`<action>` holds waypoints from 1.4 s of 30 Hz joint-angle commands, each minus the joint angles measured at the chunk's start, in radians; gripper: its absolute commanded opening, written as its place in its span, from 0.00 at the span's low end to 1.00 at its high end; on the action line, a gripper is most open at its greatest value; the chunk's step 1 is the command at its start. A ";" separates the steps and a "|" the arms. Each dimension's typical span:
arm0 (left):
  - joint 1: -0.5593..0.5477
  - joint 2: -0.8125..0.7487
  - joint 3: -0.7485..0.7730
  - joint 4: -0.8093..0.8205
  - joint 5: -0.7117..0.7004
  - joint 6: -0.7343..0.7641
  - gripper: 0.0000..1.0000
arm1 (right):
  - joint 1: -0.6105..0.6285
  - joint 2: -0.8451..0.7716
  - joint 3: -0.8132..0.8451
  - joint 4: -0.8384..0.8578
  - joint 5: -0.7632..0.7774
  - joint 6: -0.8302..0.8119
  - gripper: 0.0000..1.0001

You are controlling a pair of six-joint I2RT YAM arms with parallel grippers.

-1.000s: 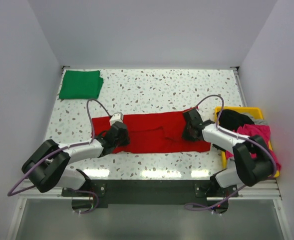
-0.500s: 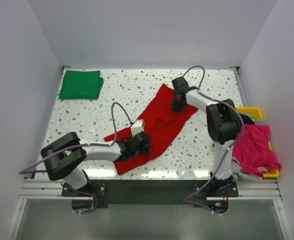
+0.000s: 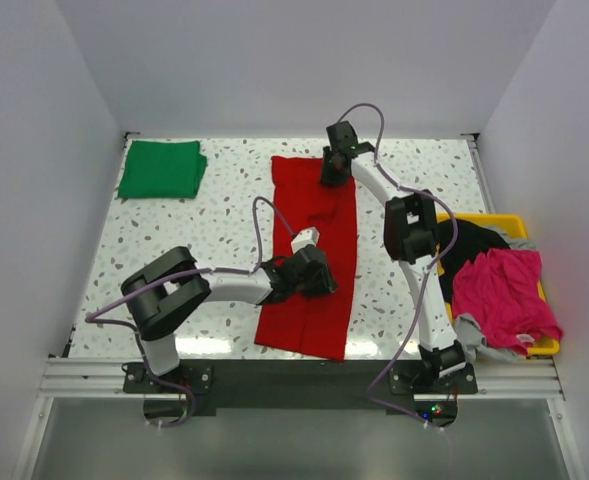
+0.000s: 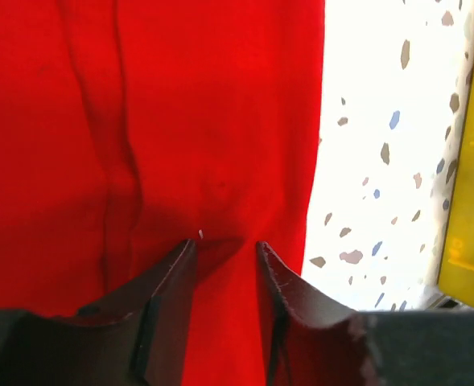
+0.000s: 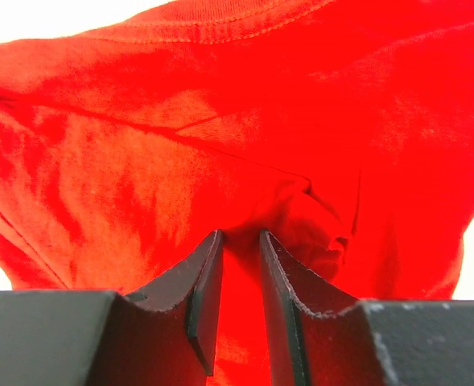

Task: Fold and stack the t-shirts
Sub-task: Fold the tshirt

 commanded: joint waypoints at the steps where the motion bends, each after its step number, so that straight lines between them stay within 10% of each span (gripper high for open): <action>1: 0.049 -0.049 0.024 0.004 0.052 0.032 0.41 | 0.003 0.073 0.112 -0.076 -0.079 -0.016 0.30; 19: 0.018 -0.360 -0.254 -0.238 -0.131 0.061 0.28 | 0.050 -0.335 -0.359 0.146 -0.017 0.009 0.36; 42: -0.089 -0.508 -0.420 -0.325 -0.191 -0.135 0.28 | 0.170 -0.193 -0.397 0.165 0.029 0.026 0.33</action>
